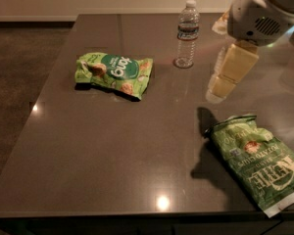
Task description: Move green rice chip bag near green jalapeno chip bag
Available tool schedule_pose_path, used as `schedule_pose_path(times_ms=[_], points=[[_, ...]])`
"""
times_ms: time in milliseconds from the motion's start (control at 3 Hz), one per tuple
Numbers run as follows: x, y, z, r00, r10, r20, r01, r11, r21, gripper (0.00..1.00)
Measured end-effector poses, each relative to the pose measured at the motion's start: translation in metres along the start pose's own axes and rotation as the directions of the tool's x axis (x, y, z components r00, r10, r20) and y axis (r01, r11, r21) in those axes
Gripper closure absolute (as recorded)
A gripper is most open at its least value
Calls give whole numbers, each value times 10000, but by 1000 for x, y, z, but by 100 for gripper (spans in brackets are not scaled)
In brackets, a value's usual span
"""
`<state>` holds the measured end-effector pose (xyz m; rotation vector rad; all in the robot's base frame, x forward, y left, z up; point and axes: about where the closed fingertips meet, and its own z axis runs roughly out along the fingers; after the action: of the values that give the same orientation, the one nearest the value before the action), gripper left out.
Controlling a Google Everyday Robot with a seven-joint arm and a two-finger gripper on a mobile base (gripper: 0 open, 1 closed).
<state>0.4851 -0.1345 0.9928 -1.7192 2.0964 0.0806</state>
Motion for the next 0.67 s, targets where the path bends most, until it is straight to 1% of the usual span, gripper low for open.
schedule_pose_path(times_ms=[333, 667], points=[[-45, -6, 22, 9976, -293, 620, 307, 9993, -225, 0], [-86, -10, 57, 9951, -441, 885, 475, 9982, -363, 0]])
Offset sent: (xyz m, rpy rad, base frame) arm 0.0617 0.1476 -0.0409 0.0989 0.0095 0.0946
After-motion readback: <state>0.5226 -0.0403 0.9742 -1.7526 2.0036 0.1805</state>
